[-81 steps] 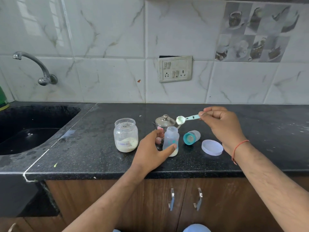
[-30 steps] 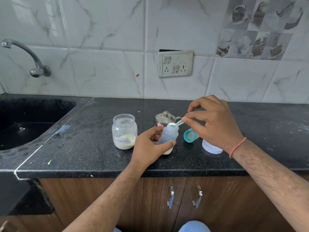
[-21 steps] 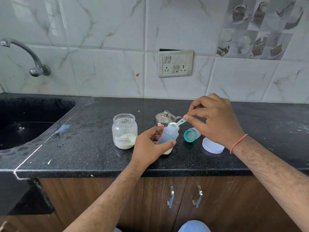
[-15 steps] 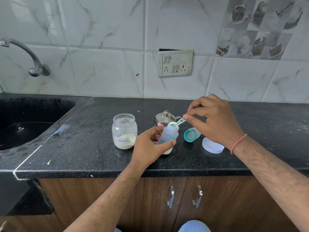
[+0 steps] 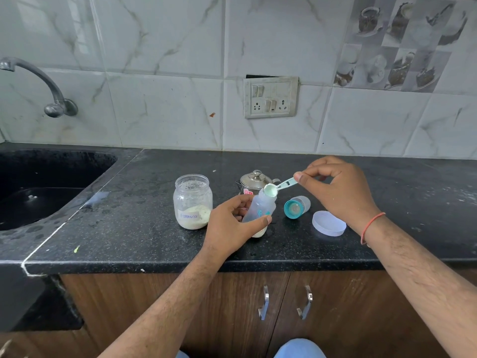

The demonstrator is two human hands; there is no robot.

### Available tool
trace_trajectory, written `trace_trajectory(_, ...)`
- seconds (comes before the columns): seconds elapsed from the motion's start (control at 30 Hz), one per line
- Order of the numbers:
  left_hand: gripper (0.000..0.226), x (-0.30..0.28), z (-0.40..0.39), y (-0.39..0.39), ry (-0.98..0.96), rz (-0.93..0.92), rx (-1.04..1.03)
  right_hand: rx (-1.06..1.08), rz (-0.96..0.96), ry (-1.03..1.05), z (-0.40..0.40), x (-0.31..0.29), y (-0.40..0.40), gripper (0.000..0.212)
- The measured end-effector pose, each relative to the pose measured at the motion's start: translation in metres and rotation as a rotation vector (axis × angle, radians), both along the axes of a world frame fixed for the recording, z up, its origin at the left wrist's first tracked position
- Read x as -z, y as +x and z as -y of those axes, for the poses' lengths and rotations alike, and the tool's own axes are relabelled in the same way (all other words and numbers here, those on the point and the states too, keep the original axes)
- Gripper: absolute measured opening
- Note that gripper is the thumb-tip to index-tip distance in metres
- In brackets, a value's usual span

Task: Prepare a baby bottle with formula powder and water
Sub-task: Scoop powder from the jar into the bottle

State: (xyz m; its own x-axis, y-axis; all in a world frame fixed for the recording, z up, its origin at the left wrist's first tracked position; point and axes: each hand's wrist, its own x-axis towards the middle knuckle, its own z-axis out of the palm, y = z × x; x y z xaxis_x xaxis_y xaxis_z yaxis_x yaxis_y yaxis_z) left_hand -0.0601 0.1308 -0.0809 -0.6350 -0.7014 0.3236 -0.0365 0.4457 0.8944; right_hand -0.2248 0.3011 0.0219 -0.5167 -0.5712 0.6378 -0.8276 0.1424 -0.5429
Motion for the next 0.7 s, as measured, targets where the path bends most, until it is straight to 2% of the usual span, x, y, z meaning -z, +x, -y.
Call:
trace_trajectory(0.17, 0.071, 0.002, 0.000, 0.000, -0.011, 0.013, 0.000, -0.016, 0.303, -0.079, 0.003, 0.005, 0.003, 0.009)
trace_trajectory(0.33, 0.066, 0.001, -0.001, 0.001, -0.015, 0.044, 0.019, -0.022, 0.522, -0.124, 0.004, 0.007, 0.009, 0.008)
trace_trajectory(0.43, 0.074, -0.004, -0.003, 0.003, -0.002, 0.049, 0.026, -0.028, 0.641, -0.150, 0.004, 0.006, 0.012, 0.008)
trace_trajectory(0.53, 0.086, -0.009, -0.009, 0.018, 0.053, 0.029, -0.002, -0.025, 0.677, -0.161, 0.005, 0.004, 0.014, 0.010)
trace_trajectory(0.57, 0.080, -0.011, -0.013, 0.026, 0.054, 0.003, -0.024, -0.025, 0.672, -0.160, 0.007, 0.002, 0.015, 0.011)
trace_trajectory(0.63, 0.047, -0.016, -0.019, 0.045, 0.005, -0.132, -0.092, -0.040, 0.660, -0.160, 0.010, -0.001, 0.017, 0.011)
trace_trajectory(0.67, 0.032, -0.018, -0.019, 0.055, -0.067, -0.219, -0.149, -0.052, 0.657, -0.160, 0.013, -0.003, 0.018, 0.011)
trace_trajectory(0.7, 0.028, -0.021, -0.016, 0.065, -0.149, -0.295, -0.223, -0.066, 0.653, -0.158, 0.017, -0.005, 0.019, 0.011)
